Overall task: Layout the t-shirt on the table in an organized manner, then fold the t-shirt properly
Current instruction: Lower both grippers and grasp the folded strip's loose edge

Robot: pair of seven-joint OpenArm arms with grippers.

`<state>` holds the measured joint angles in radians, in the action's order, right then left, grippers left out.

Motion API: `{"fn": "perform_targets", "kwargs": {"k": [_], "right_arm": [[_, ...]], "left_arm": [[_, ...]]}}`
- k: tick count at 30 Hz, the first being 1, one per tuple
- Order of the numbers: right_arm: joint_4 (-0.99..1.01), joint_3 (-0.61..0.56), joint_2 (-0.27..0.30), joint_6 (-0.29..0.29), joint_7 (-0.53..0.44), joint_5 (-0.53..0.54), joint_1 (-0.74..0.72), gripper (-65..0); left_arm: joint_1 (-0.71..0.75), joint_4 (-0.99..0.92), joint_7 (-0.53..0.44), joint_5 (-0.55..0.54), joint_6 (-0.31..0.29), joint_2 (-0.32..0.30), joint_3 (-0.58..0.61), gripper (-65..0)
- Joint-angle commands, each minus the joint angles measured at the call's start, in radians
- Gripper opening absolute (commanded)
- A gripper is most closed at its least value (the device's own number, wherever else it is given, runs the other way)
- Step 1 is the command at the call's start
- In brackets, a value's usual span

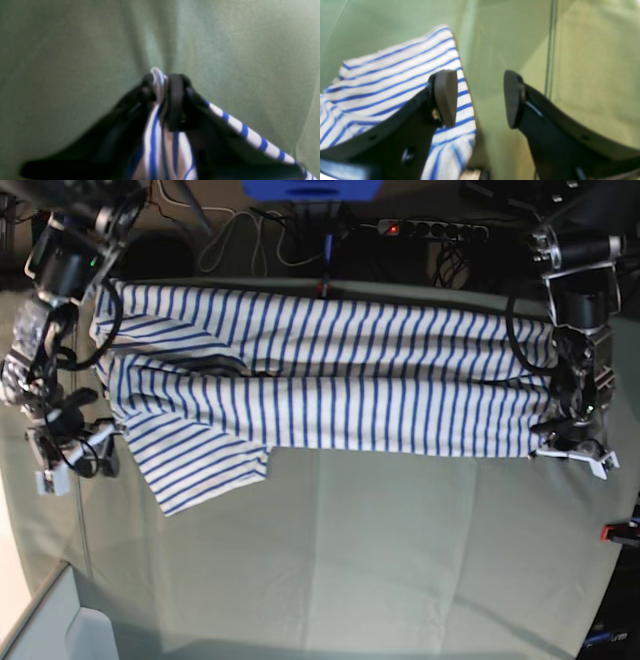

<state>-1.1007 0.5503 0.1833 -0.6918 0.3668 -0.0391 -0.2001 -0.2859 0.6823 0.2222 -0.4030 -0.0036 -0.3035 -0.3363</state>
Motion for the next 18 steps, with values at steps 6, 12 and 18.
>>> {"fn": "perform_targets", "kwargs": {"k": [6, 12, 18], "right_arm": [[0.207, 0.003, 0.009, -0.006, -0.019, -0.173, -0.14, -34.8], [0.209, 0.004, -0.014, -0.006, -0.019, -0.192, -0.135, -34.8], [0.21, 0.003, -0.015, -0.006, -0.019, -0.192, -0.108, -35.5]], "left_arm": [[-0.017, 0.014, 0.01, -0.001, -0.003, -0.016, -0.001, -65.0], [-0.014, 0.014, 0.01, -0.001, -0.003, -0.016, -0.001, -65.0], [-0.016, 0.014, 0.01, -0.001, -0.003, -0.016, -0.001, -65.0]]}}
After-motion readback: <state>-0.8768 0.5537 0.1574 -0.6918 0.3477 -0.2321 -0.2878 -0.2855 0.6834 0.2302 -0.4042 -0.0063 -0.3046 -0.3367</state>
